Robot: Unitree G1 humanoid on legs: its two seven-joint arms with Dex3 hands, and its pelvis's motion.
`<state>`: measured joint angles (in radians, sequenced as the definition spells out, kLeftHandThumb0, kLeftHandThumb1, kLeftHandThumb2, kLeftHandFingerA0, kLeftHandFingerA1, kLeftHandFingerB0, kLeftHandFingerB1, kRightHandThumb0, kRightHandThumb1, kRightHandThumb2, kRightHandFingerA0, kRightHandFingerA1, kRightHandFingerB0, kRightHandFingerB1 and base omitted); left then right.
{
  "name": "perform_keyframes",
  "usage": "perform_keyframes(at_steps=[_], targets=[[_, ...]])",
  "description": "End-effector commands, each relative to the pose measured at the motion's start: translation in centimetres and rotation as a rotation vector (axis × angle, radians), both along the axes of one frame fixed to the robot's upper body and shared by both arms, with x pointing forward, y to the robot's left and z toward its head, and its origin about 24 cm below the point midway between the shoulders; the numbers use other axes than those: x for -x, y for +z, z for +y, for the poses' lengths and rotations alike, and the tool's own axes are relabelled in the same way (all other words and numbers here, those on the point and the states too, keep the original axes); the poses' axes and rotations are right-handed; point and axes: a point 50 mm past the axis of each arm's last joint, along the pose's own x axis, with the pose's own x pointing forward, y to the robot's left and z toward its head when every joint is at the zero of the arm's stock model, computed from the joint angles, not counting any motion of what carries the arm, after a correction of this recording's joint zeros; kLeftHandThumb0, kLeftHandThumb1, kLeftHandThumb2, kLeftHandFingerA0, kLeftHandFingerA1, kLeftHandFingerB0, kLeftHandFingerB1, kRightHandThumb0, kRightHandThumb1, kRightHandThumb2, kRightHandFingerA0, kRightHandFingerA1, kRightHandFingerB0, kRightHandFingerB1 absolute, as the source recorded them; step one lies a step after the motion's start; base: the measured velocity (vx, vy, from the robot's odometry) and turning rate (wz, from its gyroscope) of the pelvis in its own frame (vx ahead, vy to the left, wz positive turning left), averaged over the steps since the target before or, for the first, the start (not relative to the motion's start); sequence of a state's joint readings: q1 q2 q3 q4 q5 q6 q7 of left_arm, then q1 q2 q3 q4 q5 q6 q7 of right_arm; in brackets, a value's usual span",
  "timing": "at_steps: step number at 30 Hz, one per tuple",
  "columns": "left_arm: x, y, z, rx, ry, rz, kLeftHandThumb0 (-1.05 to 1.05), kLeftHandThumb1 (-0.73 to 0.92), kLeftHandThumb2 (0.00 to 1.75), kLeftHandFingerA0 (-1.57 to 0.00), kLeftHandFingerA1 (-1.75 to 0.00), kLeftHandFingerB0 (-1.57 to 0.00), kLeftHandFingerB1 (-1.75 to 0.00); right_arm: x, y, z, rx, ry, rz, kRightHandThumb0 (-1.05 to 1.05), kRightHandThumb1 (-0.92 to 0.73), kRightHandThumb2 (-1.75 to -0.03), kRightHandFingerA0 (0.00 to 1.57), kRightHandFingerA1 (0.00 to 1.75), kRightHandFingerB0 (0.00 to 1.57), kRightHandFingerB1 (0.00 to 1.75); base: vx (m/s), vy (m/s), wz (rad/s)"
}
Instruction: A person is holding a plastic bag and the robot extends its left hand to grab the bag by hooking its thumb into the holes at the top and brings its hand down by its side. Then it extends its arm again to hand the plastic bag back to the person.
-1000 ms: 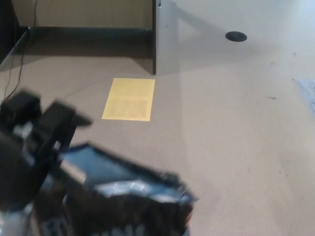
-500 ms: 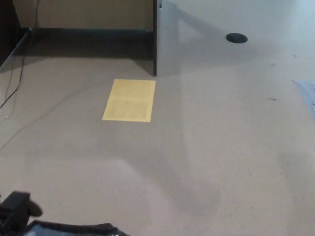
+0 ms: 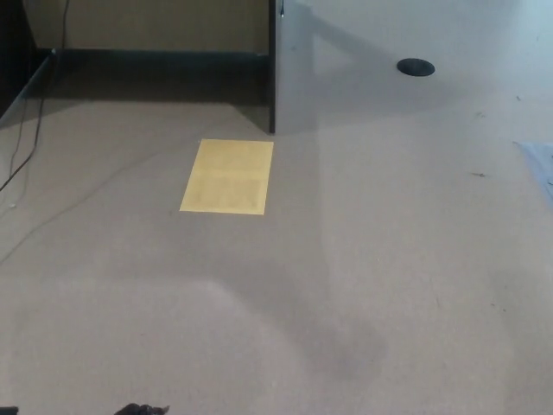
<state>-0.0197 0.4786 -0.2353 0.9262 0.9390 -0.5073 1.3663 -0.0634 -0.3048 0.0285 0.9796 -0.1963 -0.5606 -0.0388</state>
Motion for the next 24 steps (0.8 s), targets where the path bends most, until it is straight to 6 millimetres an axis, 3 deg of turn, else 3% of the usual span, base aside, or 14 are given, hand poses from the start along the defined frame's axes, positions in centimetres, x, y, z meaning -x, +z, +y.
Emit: perform_keyframes(at_steps=[1,3,5,6,7,8,10,13,14,15,17,21,23,24], targets=[[-0.4,1.1,0.7,-0.004,0.01,-0.114,-0.12,0.6,0.6,-0.85,-1.6,-0.8,-1.16,0.0,0.0,-0.3,0.019,-0.017,0.002,-0.52,-0.62,-0.88,0.55,0.59,0.35,0.49,0.0,0.0,0.0],[-0.6,1.6,0.8,-0.005,-0.006,-0.137,-0.11,0.66,0.63,-0.88,-1.64,-0.7,-1.32,0.0,-0.1,-0.2,0.008,-0.02,0.006,-0.48,-0.75,-0.61,0.62,0.49,0.41,0.36,0.0,0.0,0.0],[-1.8,2.8,0.5,0.029,-0.043,-0.195,-0.06,0.64,0.69,-0.9,-1.7,-0.64,-1.43,-0.1,0.0,-0.3,0.01,-0.015,0.006,-0.5,-0.61,-0.88,0.56,0.6,0.35,0.49,0.0,0.0,0.0],[-2.2,3.4,0.3,0.043,-0.064,-0.221,-0.03,0.5,0.92,-1.25,-1.38,-0.82,-1.12,-0.1,0.0,-0.3,0.009,-0.016,0.004,-0.51,-0.62,-0.88,0.55,0.6,0.34,0.49,0.0,0.0,0.0],[-2.4,3.7,0.2,0.046,-0.076,-0.234,-0.03,0.5,0.92,-1.25,-1.38,-0.82,-1.12,0.0,0.0,-0.3,0.007,-0.017,0.004,-0.51,-0.62,-0.88,0.55,0.6,0.34,0.49,0.0,0.0,0.0],[-2.8,4.1,0.0,0.056,-0.092,-0.242,-0.01,0.64,0.75,-0.89,-1.65,-0.77,-1.21,0.0,-0.1,-0.3,0.008,-0.02,0.005,-0.51,-0.62,-0.88,0.56,0.6,0.35,0.49,0.0,0.0,0.0],[-4.1,5.6,-0.8,0.047,-0.126,-0.318,0.01,0.54,0.98,-1.2,-1.34,-0.82,-1.07,-0.2,0.0,-0.3,0.009,-0.024,0.002,-0.5,-0.61,-0.87,0.55,0.61,0.35,0.49,0.0,0.0,0.0],[-5.3,7.3,-1.8,0.044,-0.169,-0.396,0.0,0.55,0.95,-1.19,-1.4,-0.8,-1.17,0.1,-0.1,-0.5,0.005,-0.03,0.008,-0.5,-0.61,-0.87,0.56,0.61,0.35,0.49,0.0,0.0,0.0],[-5.7,7.9,-2.1,0.05,-0.185,-0.413,0.0,0.56,0.98,-1.21,-1.39,-0.79,-1.13,0.0,-0.1,-0.5,0.005,-0.029,0.008,-0.45,-0.73,-0.61,0.62,0.5,0.39,0.36,0.0,0.0,0.0],[-6.4,9.2,-2.7,0.063,-0.217,-0.436,-0.11,0.85,0.63,-0.74,-1.66,-0.59,-1.18,-0.1,0.0,-0.4,0.003,-0.026,0.007,-0.43,-0.72,-0.61,0.62,0.5,0.39,0.36,0.0,0.0,0.0],[-7.6,11.8,-3.9,0.051,-0.29,-0.488,-0.01,0.62,0.89,-0.95,-1.6,-0.82,-1.17,0.1,-0.1,-0.4,0.001,-0.027,0.006,-0.49,-0.61,-0.86,0.57,0.6,0.35,0.49,0.0,0.0,0.0],[-9.0,15.2,-5.7,0.039,-0.356,-0.58,-0.03,0.64,0.85,-0.94,-1.59,-0.85,-1.17,0.4,-0.3,-0.6,0.005,-0.036,0.017,-0.49,-0.61,-0.86,0.56,0.6,0.35,0.49,0.0,0.0,0.0],[-10.5,18.4,-7.6,0.007,-0.4,-0.665,-0.11,0.66,0.82,-0.98,-1.62,-0.81,-1.14,0.5,-0.3,-0.6,-0.001,-0.04,0.022,-0.43,-0.72,-0.61,0.61,0.49,0.4,0.36,0.0,0.0,0.0],[-10.9,19.8,-8.6,0.005,-0.422,-0.695,-0.08,0.6,0.91,-0.97,-1.63,-0.82,-1.16,0.4,-0.3,-0.6,0.0,-0.039,0.022,-0.49,-0.61,-0.87,0.54,0.6,0.34,0.48,0.0,0.0,0.0]])
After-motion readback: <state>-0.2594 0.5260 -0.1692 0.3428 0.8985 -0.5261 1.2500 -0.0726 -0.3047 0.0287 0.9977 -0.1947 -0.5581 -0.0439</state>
